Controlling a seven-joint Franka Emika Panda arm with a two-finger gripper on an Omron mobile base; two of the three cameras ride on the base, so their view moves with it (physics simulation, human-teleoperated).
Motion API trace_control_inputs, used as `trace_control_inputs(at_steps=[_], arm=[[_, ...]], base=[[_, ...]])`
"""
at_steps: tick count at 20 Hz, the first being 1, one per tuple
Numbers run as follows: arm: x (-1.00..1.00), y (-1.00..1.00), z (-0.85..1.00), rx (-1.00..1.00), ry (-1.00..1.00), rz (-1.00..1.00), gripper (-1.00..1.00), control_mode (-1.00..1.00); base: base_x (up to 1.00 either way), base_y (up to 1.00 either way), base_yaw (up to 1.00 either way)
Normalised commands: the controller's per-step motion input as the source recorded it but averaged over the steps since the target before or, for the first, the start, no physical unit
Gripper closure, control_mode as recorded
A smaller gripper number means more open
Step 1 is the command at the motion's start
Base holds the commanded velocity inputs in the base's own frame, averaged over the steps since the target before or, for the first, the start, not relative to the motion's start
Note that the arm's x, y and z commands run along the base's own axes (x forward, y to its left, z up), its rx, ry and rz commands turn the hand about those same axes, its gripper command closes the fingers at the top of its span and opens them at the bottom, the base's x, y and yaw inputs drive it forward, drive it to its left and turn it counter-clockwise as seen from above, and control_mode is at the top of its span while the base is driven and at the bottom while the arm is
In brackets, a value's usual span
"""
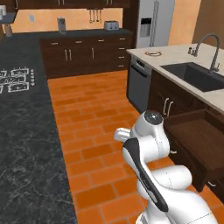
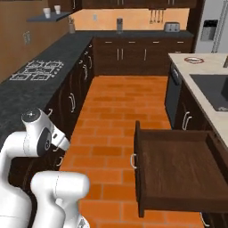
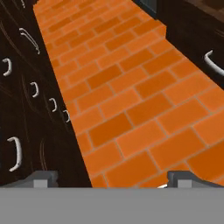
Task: Pick up the knife from the drawer and place it on the cutting board. Then place the meat from the plate to the cutting board.
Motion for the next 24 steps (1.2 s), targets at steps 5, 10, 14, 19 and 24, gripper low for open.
trace_control_inputs(at_steps=[5, 10, 14, 19, 24], arm=[[0.0, 0.0, 0.0, 0.0, 0.0, 0.0, -1.0, 1.0], [0.0, 0.0, 0.0, 0.0, 0.0, 0.0, -1.0, 1.0], [0.0, 0.0, 0.0, 0.0, 0.0, 0.0, -1.0, 1.0], [0.0, 0.0, 0.0, 0.0, 0.0, 0.0, -1.0, 1.0], [0.0, 0.0, 0.0, 0.0, 0.0, 0.0, -1.0, 1.0]], base=[[1.0, 0.02, 0.0], [1.0, 0.24, 0.0], [1.0, 0.01, 0.0], [1.0, 0.0, 0.0], [1.0, 0.0, -0.08]])
